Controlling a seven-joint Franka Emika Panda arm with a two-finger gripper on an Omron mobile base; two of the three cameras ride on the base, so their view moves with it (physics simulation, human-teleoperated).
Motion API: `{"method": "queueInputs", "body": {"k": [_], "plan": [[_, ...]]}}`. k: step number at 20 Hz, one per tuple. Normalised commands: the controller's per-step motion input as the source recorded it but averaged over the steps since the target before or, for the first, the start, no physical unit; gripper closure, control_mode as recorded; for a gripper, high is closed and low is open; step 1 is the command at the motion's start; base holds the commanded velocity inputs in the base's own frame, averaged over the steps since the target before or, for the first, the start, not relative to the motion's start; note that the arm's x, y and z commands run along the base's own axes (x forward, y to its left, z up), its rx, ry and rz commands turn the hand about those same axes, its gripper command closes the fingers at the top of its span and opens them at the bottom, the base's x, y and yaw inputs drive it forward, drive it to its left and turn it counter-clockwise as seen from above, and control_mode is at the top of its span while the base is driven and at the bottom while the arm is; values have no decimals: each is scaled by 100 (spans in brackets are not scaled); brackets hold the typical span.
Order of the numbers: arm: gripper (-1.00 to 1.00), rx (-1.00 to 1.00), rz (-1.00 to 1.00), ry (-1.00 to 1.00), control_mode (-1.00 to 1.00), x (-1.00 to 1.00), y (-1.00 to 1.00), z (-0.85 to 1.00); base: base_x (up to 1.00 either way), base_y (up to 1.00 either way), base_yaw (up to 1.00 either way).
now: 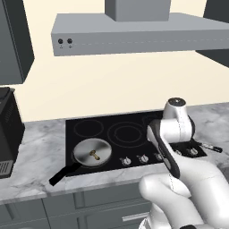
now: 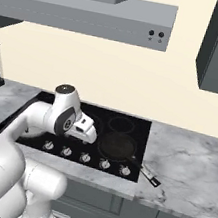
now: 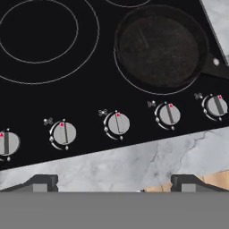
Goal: Place both pans onto different burners. Then place the mushroom and the chicken drumstick on different pans.
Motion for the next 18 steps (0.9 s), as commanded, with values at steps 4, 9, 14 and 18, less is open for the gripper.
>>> {"method": "queueInputs", "body": {"k": [4,9,14,18], "plan": [[-100,0,0,0,-100,43,0,0,0,0,0],[-100,0,0,0,-100,36,0,0,0,0,0],[-100,0,0,0,-100,12,0,0,0,0,0],[-100,0,0,0,-100,-5,2,0,0,0,0]]}}
